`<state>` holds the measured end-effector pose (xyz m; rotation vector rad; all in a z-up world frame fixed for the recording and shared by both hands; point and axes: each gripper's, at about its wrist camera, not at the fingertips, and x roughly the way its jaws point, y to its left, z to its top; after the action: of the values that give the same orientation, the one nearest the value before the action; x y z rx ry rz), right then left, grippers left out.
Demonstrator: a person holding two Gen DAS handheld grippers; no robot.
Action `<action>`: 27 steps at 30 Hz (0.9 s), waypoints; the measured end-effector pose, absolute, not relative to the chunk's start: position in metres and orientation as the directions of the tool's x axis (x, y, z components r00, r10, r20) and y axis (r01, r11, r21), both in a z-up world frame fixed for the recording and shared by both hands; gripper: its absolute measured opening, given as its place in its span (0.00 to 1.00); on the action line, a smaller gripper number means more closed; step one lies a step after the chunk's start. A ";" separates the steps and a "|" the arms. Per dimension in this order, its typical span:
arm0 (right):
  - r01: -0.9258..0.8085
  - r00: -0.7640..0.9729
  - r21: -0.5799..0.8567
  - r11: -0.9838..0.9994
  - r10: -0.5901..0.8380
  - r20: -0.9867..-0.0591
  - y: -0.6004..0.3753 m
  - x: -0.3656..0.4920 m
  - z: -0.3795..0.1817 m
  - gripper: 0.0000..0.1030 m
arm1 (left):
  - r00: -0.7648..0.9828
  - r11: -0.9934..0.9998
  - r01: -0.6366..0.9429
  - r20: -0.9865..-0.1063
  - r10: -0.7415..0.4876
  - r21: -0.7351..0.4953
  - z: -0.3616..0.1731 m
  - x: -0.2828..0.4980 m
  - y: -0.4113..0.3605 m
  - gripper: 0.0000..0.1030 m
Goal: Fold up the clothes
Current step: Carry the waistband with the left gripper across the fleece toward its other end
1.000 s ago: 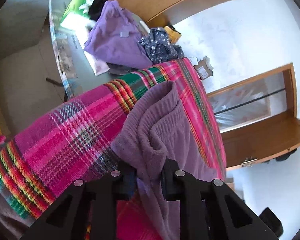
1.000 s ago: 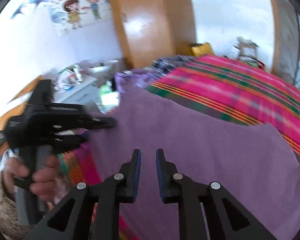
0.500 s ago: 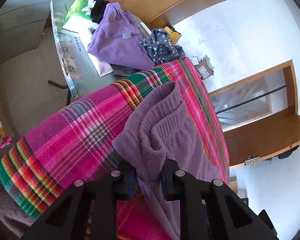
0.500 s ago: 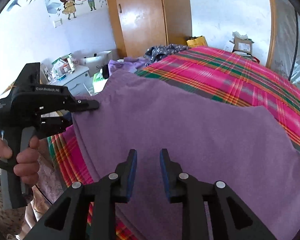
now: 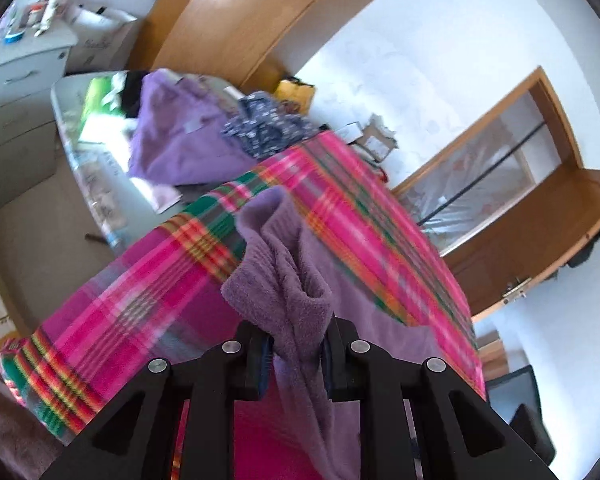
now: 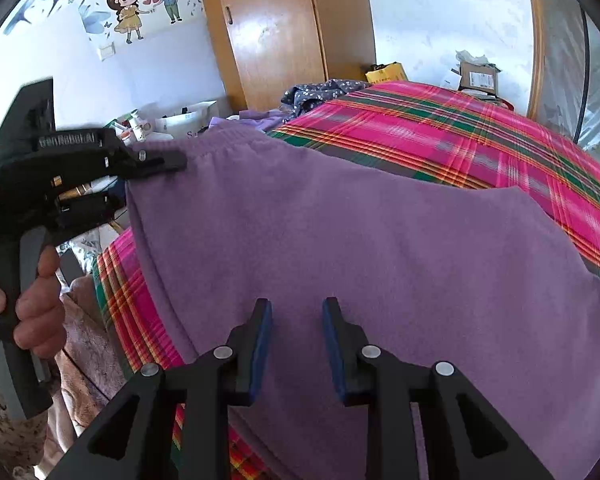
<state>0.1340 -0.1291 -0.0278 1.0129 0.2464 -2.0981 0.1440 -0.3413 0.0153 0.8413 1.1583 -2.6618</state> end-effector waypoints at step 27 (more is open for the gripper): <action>0.558 -0.456 0.331 -0.761 -0.614 -0.644 -0.031 0.110 -0.014 0.26 | -0.823 -0.846 0.011 -0.485 0.295 -0.534 0.064 0.110 -0.200 0.19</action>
<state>0.1096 -0.0311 -0.0140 1.0185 -0.0934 -2.2152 0.1095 -0.2004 0.0635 0.9501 0.8823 -3.0308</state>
